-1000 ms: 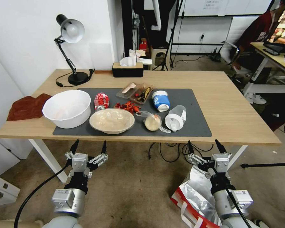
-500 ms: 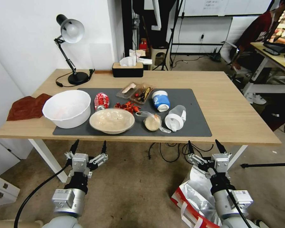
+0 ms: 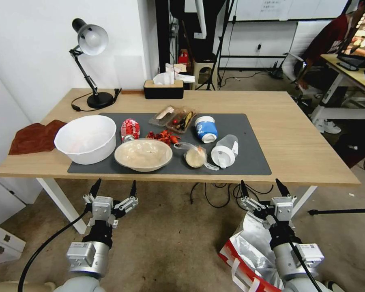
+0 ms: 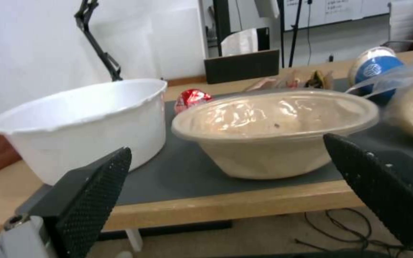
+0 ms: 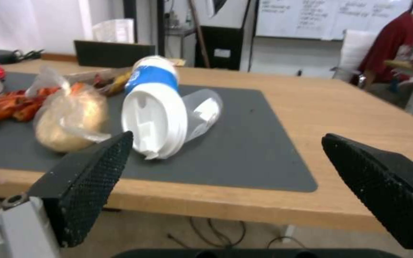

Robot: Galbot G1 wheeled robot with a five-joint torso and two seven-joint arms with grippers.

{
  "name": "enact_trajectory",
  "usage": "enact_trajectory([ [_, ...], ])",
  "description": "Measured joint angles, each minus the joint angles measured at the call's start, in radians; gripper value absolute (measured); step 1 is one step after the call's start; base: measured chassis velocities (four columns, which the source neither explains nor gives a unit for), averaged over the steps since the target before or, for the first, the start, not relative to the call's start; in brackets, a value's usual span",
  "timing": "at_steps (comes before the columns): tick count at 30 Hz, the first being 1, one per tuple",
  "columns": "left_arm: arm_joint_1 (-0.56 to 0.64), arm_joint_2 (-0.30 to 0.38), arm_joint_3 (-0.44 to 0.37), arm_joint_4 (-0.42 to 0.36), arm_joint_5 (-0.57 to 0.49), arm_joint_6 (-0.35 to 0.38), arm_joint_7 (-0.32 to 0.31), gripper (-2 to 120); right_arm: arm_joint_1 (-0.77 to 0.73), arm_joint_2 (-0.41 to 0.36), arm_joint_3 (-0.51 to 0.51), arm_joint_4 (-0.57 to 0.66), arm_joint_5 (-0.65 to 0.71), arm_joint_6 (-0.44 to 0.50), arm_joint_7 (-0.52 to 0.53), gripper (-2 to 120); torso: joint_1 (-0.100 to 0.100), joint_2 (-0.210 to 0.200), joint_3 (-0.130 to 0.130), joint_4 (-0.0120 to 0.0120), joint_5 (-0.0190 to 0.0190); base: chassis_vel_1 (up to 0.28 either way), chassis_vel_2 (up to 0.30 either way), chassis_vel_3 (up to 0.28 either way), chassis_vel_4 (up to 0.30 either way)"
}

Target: Pick up the food delivery bag from the floor and place it on the table.

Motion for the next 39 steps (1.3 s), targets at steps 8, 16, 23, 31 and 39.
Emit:
enact_trajectory([
  [8,-0.244,0.107,0.002,0.176,-0.233,0.13,-0.097,100,0.049,-0.049,0.104,0.015,0.149,-0.197,-0.224,100,0.0,0.0,0.0,-0.0004,-0.0005,0.0,0.0,0.0,0.0],
  [16,-0.293,0.129,0.002,0.212,-0.281,0.158,-0.118,100,0.081,-0.083,0.172,0.026,0.249,-0.329,-0.375,100,0.0,0.0,0.0,-0.0002,-0.0002,0.0,0.0,0.0,0.0],
  [23,-0.232,0.188,-0.099,0.057,-0.345,0.163,-0.109,100,0.082,-0.085,0.184,0.031,0.253,-0.334,-0.381,100,0.0,0.0,0.0,0.0001,0.0004,0.0,0.0,0.0,0.0],
  [31,-0.174,0.205,-0.161,0.004,-0.347,0.163,-0.097,100,0.088,-0.114,0.397,0.119,0.281,-0.332,-0.374,100,0.0,0.0,0.0,-0.0005,-0.0013,0.0,0.0,0.0,0.0],
  [39,-0.169,0.189,-0.152,0.022,-0.333,0.155,-0.096,100,0.095,-0.12,0.44,0.107,0.283,-0.33,-0.369,100,0.0,0.0,0.0,-0.0004,-0.0003,0.0,0.0,0.0,0.0],
])
